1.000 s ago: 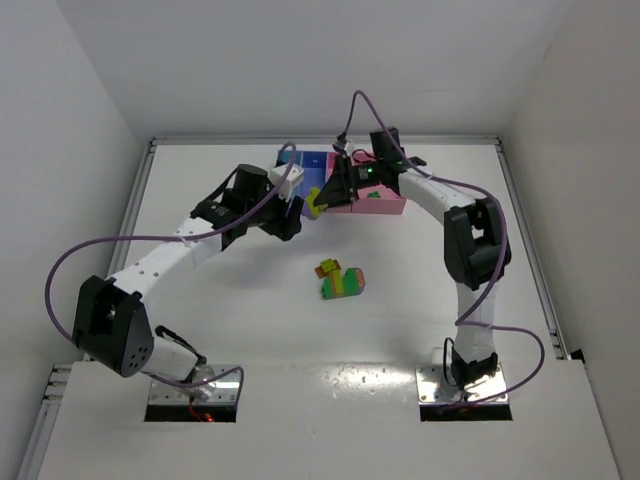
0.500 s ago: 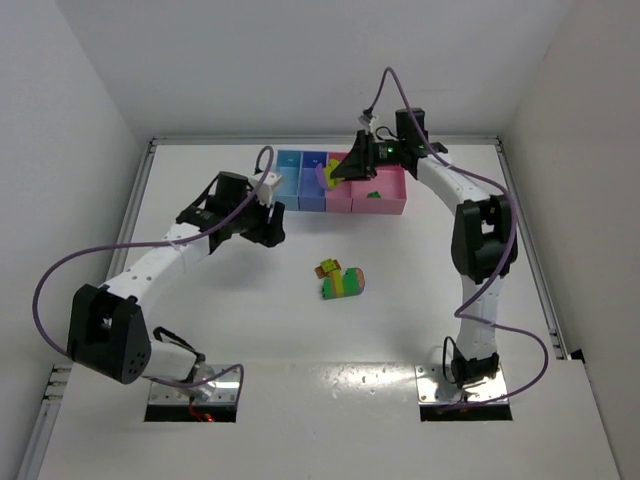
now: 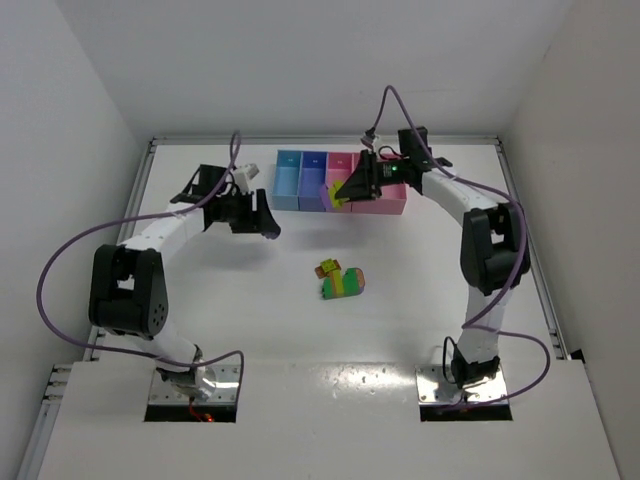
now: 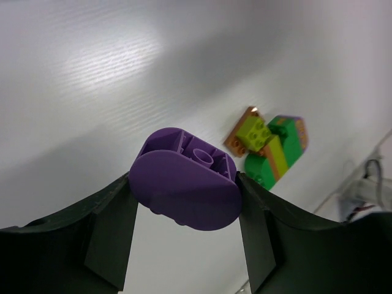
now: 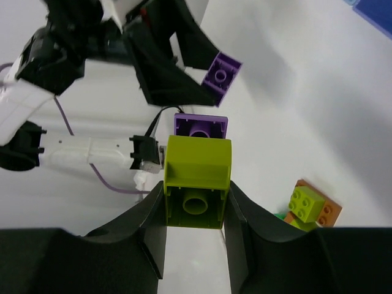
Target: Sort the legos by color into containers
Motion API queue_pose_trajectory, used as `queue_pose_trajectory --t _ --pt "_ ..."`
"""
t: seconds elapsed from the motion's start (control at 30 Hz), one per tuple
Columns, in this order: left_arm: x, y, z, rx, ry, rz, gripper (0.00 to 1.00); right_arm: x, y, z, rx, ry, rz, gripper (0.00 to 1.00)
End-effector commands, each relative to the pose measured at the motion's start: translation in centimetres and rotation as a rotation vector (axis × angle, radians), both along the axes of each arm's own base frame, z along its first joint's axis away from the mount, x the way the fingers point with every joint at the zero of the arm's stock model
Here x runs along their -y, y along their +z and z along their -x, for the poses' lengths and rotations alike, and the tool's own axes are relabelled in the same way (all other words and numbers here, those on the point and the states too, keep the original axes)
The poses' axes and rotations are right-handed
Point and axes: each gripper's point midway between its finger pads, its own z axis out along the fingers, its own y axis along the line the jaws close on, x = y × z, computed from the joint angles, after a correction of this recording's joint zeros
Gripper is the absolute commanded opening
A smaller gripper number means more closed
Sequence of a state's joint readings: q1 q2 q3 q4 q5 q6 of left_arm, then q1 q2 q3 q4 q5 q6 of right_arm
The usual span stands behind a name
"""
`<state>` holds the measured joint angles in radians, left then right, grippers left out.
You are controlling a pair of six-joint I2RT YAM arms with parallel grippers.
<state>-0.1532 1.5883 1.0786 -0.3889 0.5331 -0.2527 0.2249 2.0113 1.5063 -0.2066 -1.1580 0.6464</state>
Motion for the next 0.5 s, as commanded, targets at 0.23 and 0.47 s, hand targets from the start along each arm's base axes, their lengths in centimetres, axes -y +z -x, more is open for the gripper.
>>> queue_pose_trajectory --t 0.23,0.47 --pt "3.5 8.0 -2.5 0.031 -0.017 0.336 0.04 1.3 5.0 1.7 0.167 0.015 -0.041 0.0" --pt "3.9 10.4 -5.2 0.265 0.064 0.043 0.02 2.5 5.6 0.9 0.18 -0.031 -0.027 0.0"
